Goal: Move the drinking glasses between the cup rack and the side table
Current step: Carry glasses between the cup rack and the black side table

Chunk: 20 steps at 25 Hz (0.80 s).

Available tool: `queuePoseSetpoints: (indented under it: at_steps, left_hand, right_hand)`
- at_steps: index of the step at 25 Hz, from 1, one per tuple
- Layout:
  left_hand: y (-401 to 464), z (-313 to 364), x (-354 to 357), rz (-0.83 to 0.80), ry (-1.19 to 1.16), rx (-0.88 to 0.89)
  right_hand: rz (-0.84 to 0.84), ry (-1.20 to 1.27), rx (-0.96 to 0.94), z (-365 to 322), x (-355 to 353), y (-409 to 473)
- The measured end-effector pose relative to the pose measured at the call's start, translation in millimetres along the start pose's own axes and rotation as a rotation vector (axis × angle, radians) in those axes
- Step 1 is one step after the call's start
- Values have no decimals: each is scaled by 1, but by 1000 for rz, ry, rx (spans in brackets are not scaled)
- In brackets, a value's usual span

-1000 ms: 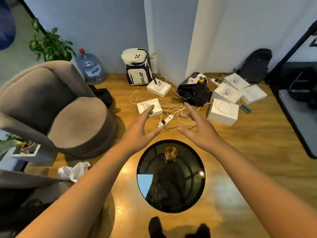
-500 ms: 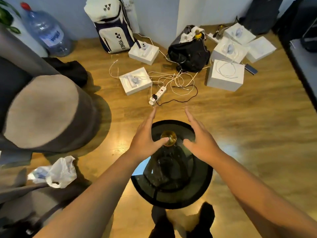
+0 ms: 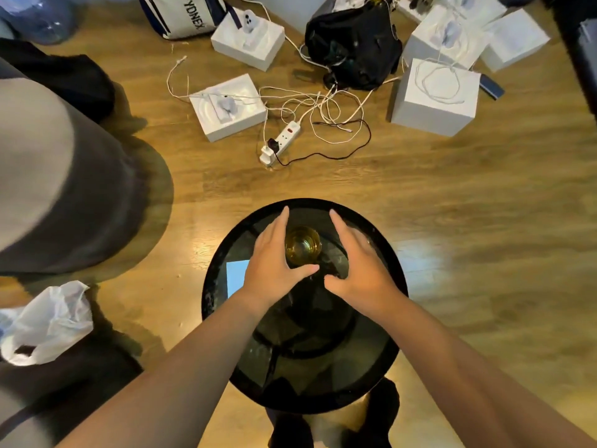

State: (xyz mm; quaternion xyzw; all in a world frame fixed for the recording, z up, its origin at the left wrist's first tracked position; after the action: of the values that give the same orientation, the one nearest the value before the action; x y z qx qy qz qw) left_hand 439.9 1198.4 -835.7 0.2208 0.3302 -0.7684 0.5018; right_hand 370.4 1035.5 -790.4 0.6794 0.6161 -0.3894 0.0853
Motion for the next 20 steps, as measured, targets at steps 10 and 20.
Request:
queuePoseSetpoints:
  at_steps: [10, 20]
  left_hand:
    - [13, -32, 47, 57, 25, -84]
    - [1, 4, 25, 110, 27, -62]
  right_hand:
    - [22, 63, 64, 31, 23, -6]
    - [54, 184, 166, 52, 9, -32]
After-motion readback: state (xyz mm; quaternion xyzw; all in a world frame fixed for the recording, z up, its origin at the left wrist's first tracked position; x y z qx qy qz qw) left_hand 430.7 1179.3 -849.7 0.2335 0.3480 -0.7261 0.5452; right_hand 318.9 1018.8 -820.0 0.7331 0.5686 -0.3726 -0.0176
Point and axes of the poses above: each hand's wrist, its own y-axis towards the middle knuckle, its own x-axis out of the palm, z = x × y, the point moved 7 cm from there along y, towards the middle knuckle, and after that the axes turned 9 degrees about z, right-handed, at the moved point
